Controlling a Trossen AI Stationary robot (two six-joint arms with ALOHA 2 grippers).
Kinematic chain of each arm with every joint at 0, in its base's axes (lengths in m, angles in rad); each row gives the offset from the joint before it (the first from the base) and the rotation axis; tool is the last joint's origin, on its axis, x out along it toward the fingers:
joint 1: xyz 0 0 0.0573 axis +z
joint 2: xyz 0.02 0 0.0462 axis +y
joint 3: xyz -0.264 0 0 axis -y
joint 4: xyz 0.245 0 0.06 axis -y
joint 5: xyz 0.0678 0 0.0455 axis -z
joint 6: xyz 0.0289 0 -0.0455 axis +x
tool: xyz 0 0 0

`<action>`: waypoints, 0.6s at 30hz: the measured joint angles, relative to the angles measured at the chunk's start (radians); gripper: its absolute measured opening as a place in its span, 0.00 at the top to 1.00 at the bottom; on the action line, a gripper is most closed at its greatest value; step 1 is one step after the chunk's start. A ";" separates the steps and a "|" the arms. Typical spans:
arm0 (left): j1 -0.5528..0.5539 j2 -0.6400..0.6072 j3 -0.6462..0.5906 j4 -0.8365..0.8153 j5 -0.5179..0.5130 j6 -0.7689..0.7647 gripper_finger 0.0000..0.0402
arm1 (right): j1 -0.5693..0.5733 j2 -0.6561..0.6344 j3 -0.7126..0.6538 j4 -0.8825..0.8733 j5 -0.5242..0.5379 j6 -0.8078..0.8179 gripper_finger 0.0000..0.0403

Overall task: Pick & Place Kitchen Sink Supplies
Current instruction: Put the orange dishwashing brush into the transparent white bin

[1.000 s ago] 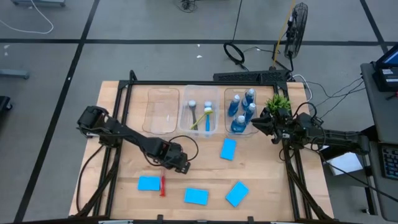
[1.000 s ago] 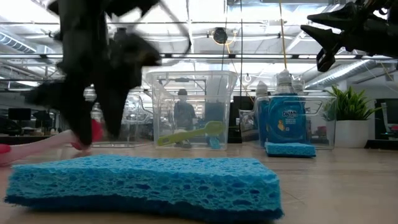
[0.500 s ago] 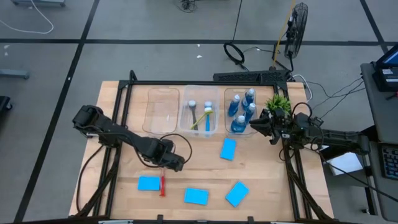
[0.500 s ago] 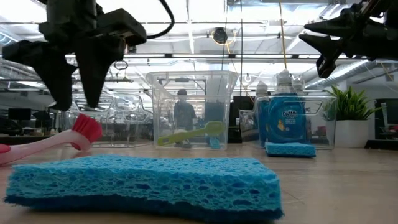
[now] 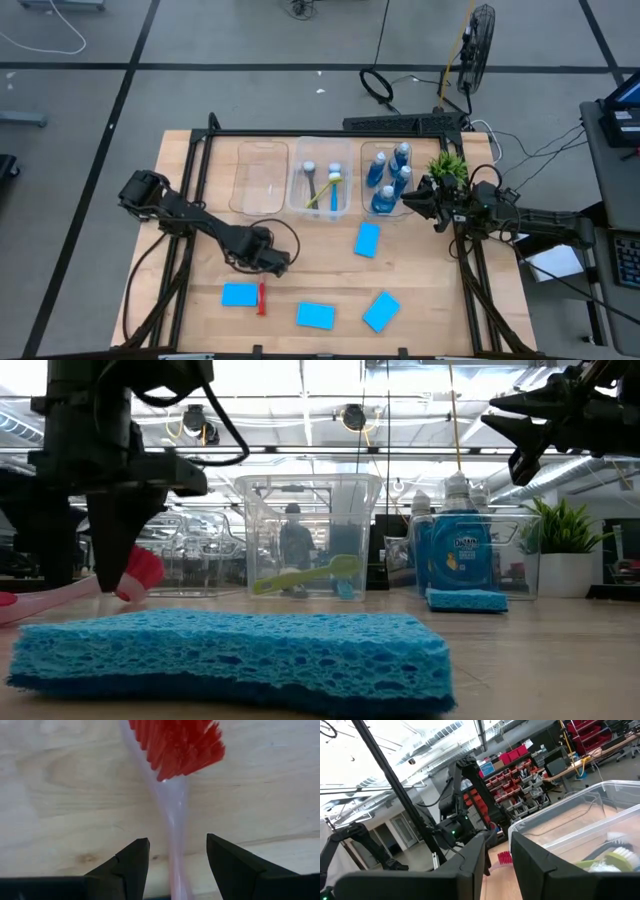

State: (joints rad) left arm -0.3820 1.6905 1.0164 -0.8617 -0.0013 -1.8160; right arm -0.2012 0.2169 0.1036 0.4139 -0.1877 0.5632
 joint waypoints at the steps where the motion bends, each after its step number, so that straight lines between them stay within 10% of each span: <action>1: 0.000 0.000 -0.012 0.025 0.000 0.000 0.50 | 0.000 0.000 0.000 -0.001 0.000 0.000 0.79; 18: 0.000 -0.005 -0.134 0.266 0.095 -0.055 0.55 | 0.000 0.000 0.000 0.000 0.000 -0.003 0.79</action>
State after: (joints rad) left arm -0.3820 1.6859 0.8825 -0.5957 0.0933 -1.8714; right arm -0.2014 0.2171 0.1036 0.4137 -0.1879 0.5606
